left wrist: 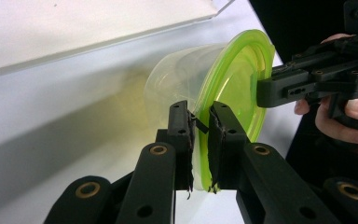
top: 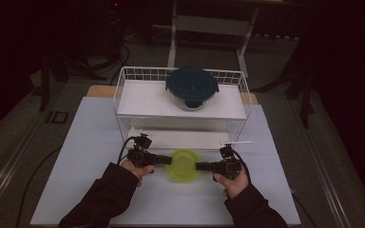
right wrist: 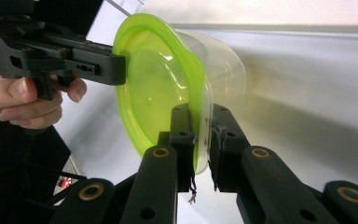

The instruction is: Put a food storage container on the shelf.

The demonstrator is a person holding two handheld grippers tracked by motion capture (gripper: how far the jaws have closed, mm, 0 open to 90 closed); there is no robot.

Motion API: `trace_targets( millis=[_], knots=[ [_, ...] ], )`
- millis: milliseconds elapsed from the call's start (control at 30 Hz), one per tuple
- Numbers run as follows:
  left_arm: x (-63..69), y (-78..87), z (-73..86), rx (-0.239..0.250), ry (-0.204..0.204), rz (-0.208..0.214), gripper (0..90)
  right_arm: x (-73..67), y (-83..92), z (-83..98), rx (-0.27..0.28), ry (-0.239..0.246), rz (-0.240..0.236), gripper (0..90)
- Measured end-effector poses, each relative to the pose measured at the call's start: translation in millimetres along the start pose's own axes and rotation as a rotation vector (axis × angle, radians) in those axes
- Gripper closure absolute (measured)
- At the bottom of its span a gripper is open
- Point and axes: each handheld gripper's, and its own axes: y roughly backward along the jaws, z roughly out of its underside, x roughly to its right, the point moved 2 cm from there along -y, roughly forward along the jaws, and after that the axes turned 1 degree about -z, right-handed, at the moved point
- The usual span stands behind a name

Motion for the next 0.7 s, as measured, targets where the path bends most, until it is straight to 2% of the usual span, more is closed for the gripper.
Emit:
trace_targets(
  millis=[533,700],
  knots=[
    [39.8,34.6,-13.8,0.057,-0.057,0.011,80.0,-33.3,34.4,-13.3,0.041,0.065,-0.025,80.9],
    [53.4,44.3,-22.2,0.073,-0.083,0.009,80.2,-42.8,45.9,-18.8,0.064,0.086,-0.015,80.8]
  ],
)
